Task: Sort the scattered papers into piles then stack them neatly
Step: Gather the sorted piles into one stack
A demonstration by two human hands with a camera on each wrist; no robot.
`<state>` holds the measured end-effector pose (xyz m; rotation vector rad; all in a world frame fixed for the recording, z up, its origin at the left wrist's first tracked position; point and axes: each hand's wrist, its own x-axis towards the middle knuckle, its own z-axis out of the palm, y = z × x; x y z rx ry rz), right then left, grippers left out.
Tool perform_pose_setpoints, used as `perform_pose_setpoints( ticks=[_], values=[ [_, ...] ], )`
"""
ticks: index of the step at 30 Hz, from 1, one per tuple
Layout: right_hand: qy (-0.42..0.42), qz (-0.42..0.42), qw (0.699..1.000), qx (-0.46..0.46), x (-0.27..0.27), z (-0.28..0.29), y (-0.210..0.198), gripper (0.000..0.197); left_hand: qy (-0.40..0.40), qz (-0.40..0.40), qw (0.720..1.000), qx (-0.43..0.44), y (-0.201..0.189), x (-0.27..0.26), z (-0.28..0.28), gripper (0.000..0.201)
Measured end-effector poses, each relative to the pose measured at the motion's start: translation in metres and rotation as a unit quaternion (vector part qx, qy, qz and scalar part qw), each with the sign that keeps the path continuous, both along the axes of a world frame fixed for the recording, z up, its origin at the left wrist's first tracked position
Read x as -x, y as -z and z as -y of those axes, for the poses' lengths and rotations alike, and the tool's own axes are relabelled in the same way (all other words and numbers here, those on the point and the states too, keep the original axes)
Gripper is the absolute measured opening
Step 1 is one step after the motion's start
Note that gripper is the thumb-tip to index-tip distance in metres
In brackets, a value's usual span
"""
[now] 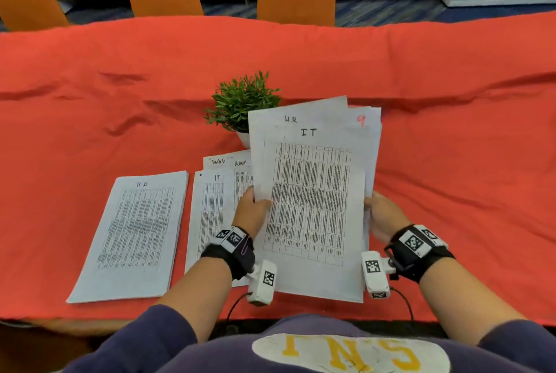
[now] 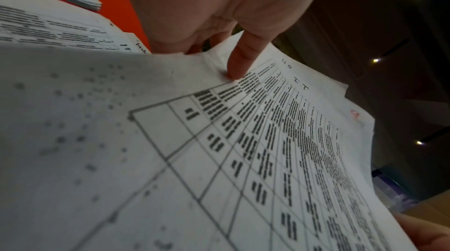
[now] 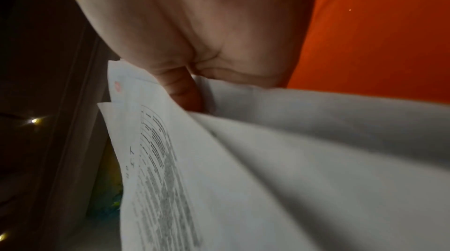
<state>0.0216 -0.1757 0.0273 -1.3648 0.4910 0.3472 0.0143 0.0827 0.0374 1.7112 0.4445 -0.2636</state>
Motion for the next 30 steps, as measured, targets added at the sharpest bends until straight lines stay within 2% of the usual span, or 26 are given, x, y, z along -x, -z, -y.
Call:
perform_pose_setpoints(
  ticks=[4, 6, 8, 9, 10, 12, 15, 18, 20, 22, 24, 26, 28, 30],
  values=[
    [-0.018, -0.028, 0.999, -0.021, 0.003, -0.007, 0.007, 0.029, 0.013, -0.036, 0.999, 0.012, 0.011, 0.004, -0.002, 0.036],
    [-0.004, -0.035, 0.999, -0.023, 0.003, -0.009, 0.007, 0.041, 0.023, -0.042, 0.999, 0.002, 0.017, 0.004, -0.002, 0.037],
    [-0.033, -0.031, 0.999, -0.026, 0.001, -0.009, 0.008, 0.059, 0.022, -0.037, 0.999, -0.012, 0.020, 0.004, -0.004, 0.040],
    [-0.054, -0.030, 0.998, -0.031, 0.001, -0.010, 0.008, 0.059, 0.017, -0.034, 0.999, -0.017, 0.022, 0.004, -0.005, 0.042],
    [-0.079, -0.027, 0.996, -0.021, 0.000, -0.011, 0.008, 0.050, 0.014, -0.033, 0.999, -0.023, 0.023, 0.004, -0.006, 0.043],
    [-0.128, -0.006, 0.991, 0.049, 0.000, -0.013, 0.012, 0.035, 0.017, -0.027, 0.999, -0.035, 0.026, 0.002, -0.005, 0.042],
    [-0.135, 0.016, 0.978, 0.158, -0.002, -0.013, 0.021, 0.040, 0.032, -0.037, 0.997, -0.056, 0.036, -0.003, -0.002, 0.034],
    [-0.105, 0.020, 0.971, 0.215, -0.005, -0.010, 0.024, 0.039, 0.025, -0.061, 0.981, -0.182, 0.051, -0.007, -0.010, 0.031],
    [-0.089, 0.023, 0.967, 0.236, -0.005, -0.007, 0.020, 0.033, 0.011, -0.101, 0.948, -0.302, 0.065, -0.010, -0.026, 0.038],
    [-0.076, 0.028, 0.964, 0.253, -0.005, -0.001, 0.016, 0.030, -0.009, -0.160, 0.918, -0.362, 0.078, -0.011, -0.041, 0.054],
    [-0.068, 0.022, 0.963, 0.258, -0.006, 0.006, 0.018, 0.032, -0.032, -0.192, 0.912, -0.360, 0.086, -0.011, -0.051, 0.071],
    [-0.064, 0.007, 0.965, 0.254, -0.009, 0.013, 0.026, 0.034, -0.042, -0.194, 0.918, -0.343, 0.095, -0.014, -0.055, 0.078],
    [-0.058, -0.005, 0.967, 0.250, -0.010, 0.018, 0.030, 0.035, -0.045, -0.191, 0.930, -0.310, 0.097, -0.016, -0.057, 0.070],
    [-0.057, -0.007, 0.967, 0.249, -0.010, 0.020, 0.031, 0.035, -0.031, -0.177, 0.940, -0.292, 0.097, -0.018, -0.059, 0.051]
  ],
)
